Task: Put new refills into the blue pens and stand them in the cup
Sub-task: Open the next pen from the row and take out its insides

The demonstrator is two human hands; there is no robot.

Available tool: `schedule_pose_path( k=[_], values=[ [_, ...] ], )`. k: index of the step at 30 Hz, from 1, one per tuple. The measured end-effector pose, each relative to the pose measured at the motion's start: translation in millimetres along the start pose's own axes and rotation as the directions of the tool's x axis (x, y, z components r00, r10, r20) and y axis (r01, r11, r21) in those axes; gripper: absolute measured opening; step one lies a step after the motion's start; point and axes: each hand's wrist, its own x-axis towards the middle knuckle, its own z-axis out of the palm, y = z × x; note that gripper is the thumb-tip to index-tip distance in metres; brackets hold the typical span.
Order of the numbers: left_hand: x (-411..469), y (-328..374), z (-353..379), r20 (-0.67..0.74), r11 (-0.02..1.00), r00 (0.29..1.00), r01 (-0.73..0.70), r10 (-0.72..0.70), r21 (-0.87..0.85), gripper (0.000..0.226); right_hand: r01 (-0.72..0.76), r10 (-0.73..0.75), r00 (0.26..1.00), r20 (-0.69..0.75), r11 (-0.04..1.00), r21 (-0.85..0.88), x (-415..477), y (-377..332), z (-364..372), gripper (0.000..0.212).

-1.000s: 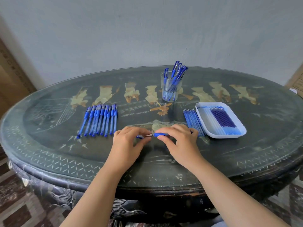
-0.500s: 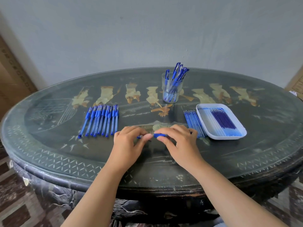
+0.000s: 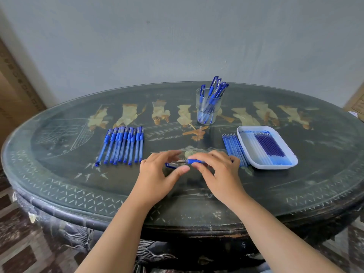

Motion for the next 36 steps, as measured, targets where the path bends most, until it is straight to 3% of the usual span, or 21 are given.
schedule_pose_path(
  k=[5, 9, 14, 23, 26, 32, 34, 36],
  values=[
    [1, 2, -1, -0.042, 0.999, 0.998, -0.044, 0.044, -0.003, 0.012, 0.012, -0.012, 1.000, -0.006, 1.000, 0.006, 0, -1, 1, 0.023],
    [0, 7, -4, 0.017, 1.000, 1.000, 0.022, -0.021, -0.016, 0.044, 0.013, -0.013, 1.000, -0.011, 1.000, 0.017, 0, -1, 0, 0.023],
    [0, 7, -4, -0.025, 0.998, 1.000, 0.017, -0.018, -0.054, 0.009, 0.005, -0.005, 1.000, -0.012, 1.000, 0.022, -1, -1, 1, 0.023],
    [0, 10, -8, -0.013, 0.991, 0.999, 0.038, -0.040, -0.125, 0.018, -0.002, 0.002, 1.000, -0.001, 1.000, 0.011, 0, -1, 1, 0.023],
    [0, 8, -11, -0.010, 0.968, 0.993, 0.112, -0.118, -0.225, 0.017, -0.008, 0.008, 1.000, -0.001, 1.000, 0.014, -1, 0, 1, 0.024],
    [3, 12, -16, -0.046, 0.811, 0.926, 0.304, -0.375, -0.500, 0.015, -0.041, 0.041, 0.999, -0.002, 0.999, 0.006, 0, 1, 0, 0.023],
    [4, 10, -20, -0.088, 0.831, 0.914, 0.316, -0.396, -0.457, 0.010, -0.057, 0.057, 0.998, -0.014, 0.998, 0.016, 0, 1, 0, 0.023],
    [4, 7, -27, -0.101, 0.908, 0.936, 0.295, -0.338, -0.297, 0.009, -0.073, 0.073, 0.997, -0.020, 0.997, 0.024, 0, 1, 0, 0.023]
  ],
)
